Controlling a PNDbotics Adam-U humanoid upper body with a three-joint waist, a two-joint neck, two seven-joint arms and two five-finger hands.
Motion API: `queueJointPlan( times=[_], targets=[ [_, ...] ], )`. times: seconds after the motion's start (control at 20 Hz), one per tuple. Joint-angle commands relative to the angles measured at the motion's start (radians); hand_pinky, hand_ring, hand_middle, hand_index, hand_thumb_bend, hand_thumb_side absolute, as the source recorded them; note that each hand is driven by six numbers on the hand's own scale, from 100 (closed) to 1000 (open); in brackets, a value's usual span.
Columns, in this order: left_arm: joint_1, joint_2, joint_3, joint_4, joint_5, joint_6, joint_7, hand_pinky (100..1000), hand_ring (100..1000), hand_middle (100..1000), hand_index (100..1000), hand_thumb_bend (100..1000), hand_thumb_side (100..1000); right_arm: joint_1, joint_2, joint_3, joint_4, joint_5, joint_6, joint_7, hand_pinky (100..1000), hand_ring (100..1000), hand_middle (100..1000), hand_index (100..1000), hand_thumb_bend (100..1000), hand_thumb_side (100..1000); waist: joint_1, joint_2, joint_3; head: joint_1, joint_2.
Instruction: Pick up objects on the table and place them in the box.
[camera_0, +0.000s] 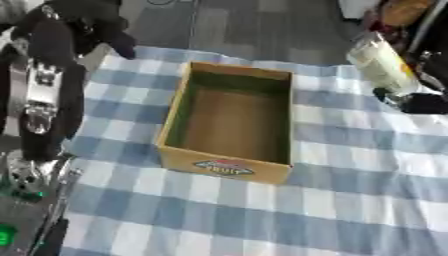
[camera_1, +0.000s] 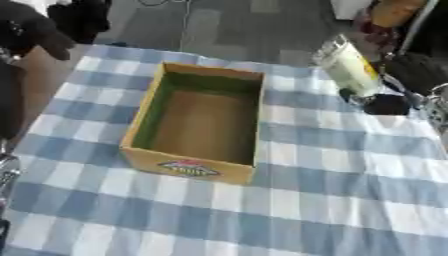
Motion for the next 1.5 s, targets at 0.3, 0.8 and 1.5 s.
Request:
queueJointPlan(
  times=[0.3, 0.8, 1.5],
  targets=[
    [-0.014, 0.020, 0.001, -0.017, 0.000, -0.001, -0.002, 573, 436, 570, 712, 338, 850, -0.047, 0.014, 0.043, -0.097, -0.189, -0.018, -0.007, 100, 100, 100, 118, 100, 1000, -0.002, -0.029, 0.006, -0.004, 0.012],
    [-0.032, 0.006, -0.003, -0.017, 0.007, -0.006, -0.004, 574, 437, 570, 712, 338, 848, -0.107, 0.090, 0.090, -0.110, -0.297, -0.020, 0.007, 100, 100, 100, 120, 100, 1000, 0.000, -0.018, 0.026, -0.015, 0.014],
    [-0.092, -0.039, -0.004, -0.017, 0.017, -0.016, -0.002, 578, 443, 573, 710, 345, 839, -0.165, 0.166, 0.092, -0.011, -0.339, -0.026, -0.010, 100, 100, 100, 125, 100, 1000, -0.008, 0.002, 0.086, -0.026, -0.005]
  ],
)
